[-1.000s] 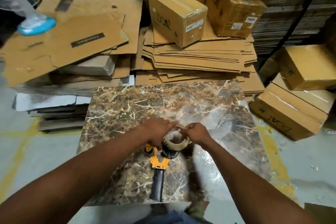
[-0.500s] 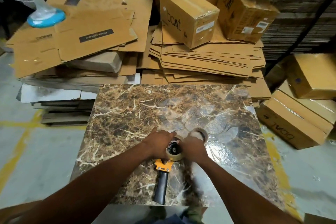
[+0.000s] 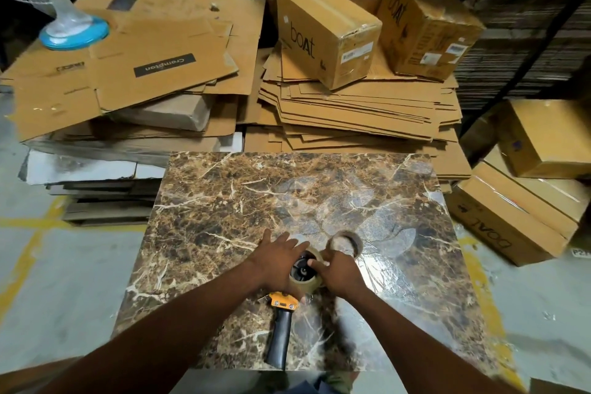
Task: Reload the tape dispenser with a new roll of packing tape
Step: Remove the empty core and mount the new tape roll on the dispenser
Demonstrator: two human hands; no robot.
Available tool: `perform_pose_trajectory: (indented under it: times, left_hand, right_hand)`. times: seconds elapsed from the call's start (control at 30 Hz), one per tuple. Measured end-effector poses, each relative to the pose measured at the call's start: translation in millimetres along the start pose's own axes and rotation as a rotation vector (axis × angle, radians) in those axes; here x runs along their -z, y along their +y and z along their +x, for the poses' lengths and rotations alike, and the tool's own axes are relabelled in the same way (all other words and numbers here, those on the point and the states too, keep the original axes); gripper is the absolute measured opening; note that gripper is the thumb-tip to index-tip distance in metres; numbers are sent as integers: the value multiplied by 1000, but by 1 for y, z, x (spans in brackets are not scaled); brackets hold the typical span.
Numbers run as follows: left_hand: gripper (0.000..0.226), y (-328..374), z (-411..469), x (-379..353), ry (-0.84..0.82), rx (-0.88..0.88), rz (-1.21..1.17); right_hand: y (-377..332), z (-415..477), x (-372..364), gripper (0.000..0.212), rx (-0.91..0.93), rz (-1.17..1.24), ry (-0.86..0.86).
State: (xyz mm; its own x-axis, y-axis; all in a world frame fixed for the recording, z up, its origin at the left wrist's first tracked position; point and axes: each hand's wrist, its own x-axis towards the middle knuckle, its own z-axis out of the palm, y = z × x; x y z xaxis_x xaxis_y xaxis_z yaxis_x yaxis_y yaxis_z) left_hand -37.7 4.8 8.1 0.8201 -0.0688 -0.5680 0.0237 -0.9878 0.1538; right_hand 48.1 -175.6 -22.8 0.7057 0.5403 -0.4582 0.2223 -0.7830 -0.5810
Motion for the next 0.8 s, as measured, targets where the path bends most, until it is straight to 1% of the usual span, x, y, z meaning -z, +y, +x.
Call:
perform_pose_trajectory:
  times: [0.1,0.13,0.2,0.27,0.37,0.43,0.5,0.63,0.8]
  left_hand:
    - [128,1,0,-2,42,-10,23]
    - [129,0,0,-2,42,-2,9]
    - [135,-4,0,1,37,27,-25]
    - [135,-9,-1,6,36,37,-20]
    - [114,-14,-1,14,21,39,-67]
    - [101,-15,1,20,-15,43,-66]
    - [93,-15,2,23,-46,42,-45]
    - [97,-8,1,20,-23,4,10]
    - [109,4,0,17,16,-13,73]
  right_hand:
    - [3,-1,5,92,233,-268,11]
    - [3,0,9,102,294,-355,-13]
    - [-2,4,18,111,354,-463,-82]
    - [-12,5,25,110,371,-525,-122]
    - [-26,6,26,97,405,-629,-145]
    - [-30,6,25,90,399,-648,-164]
    - [-30,6,25,87,398,-653,-182]
    - [-27,4,27,89,428,-699,-194]
    - [-15,-4,26,95,454,-737,-159]
